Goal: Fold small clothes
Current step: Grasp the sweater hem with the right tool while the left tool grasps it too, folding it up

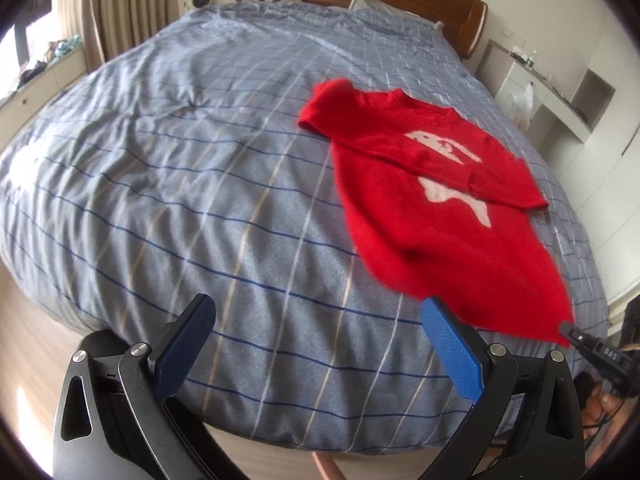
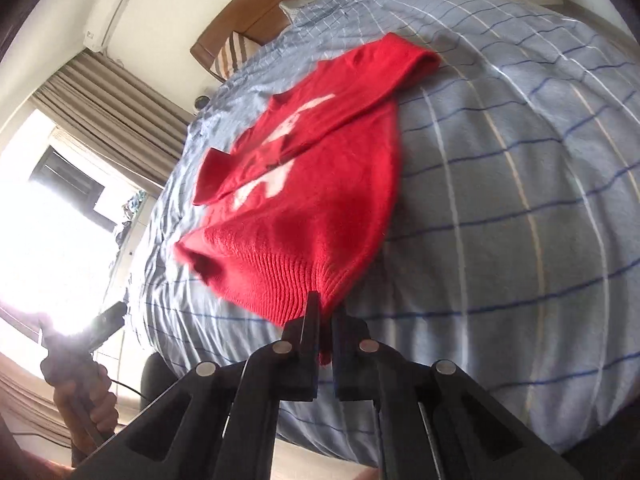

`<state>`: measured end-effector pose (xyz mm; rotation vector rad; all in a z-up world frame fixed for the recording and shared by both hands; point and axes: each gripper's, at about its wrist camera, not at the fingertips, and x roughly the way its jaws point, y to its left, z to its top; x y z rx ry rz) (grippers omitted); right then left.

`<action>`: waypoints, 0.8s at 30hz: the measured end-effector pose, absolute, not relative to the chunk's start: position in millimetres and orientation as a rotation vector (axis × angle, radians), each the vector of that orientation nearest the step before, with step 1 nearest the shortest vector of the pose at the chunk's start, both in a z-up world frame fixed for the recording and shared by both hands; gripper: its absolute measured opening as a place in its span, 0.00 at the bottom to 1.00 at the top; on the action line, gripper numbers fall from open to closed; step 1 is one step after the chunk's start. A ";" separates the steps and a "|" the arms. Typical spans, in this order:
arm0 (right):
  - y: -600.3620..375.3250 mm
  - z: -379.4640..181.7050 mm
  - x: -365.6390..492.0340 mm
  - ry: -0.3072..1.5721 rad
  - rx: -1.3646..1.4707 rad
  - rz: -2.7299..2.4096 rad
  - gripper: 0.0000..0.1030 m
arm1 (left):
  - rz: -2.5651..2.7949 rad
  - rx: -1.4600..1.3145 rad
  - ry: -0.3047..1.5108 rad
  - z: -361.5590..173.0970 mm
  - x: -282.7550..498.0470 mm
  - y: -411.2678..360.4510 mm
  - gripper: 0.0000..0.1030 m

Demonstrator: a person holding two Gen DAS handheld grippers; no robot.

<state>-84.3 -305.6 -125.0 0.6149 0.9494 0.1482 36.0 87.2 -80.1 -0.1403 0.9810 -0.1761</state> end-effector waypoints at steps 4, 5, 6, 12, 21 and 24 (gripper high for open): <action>-311.9 -146.0 -82.8 0.960 0.656 0.116 0.04 | -0.324 -0.180 1.054 -111.1 59.2 69.0 0.99; -311.5 -147.6 -81.3 0.955 0.662 0.110 0.04 | -0.353 -0.165 1.074 -117.8 62.3 63.2 0.99; -310.5 -148.0 -78.2 0.950 0.665 0.107 0.04 | -0.378 -0.145 1.084 -123.0 62.8 57.7 0.98; -308.5 -134.7 -75.2 0.913 0.654 0.109 0.05 | -0.430 -0.081 1.063 -127.0 54.3 29.9 0.93; -322.8 -101.5 -82.9 0.870 0.720 0.172 0.05 | -0.506 -0.230 1.156 -117.7 53.1 54.6 0.03; -321.1 -98.8 -78.4 0.891 0.732 0.204 0.05 | -0.528 -0.188 1.139 -101.9 49.9 74.7 0.03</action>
